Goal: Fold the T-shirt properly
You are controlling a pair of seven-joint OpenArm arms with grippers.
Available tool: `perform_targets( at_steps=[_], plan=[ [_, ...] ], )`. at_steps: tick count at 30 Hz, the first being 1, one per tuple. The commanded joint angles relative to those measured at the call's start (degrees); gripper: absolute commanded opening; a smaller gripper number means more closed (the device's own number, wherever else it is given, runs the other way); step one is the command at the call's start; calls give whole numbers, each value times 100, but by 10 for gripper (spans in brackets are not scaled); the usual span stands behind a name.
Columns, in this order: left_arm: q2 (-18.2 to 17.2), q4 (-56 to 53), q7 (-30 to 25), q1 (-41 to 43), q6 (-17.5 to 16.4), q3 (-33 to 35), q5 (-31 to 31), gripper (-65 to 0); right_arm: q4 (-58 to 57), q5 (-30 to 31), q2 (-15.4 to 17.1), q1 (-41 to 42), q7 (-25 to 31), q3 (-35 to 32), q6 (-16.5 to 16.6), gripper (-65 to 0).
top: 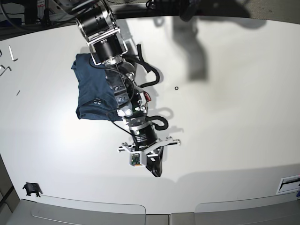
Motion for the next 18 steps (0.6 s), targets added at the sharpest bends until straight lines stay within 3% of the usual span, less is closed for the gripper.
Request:
perform_targets(
  at_steps=[1,5,11,18],
  plan=[
    [17,26,-92,59,-63,9,28,-569,105,63,-74,173,310,-2,94,-650],
    [17,26,-92,59,-63,9,28,-569,105,170,-197,175,1156,-2,393,-650],
    [17,26,-92,59,-63,9,28,-569,105,170,-260,175,2566,0,391,-650],
    [17,26,-92,59,-63,9,28,-569,105,173,-229,39,2562,4,393,-650]
  ],
)
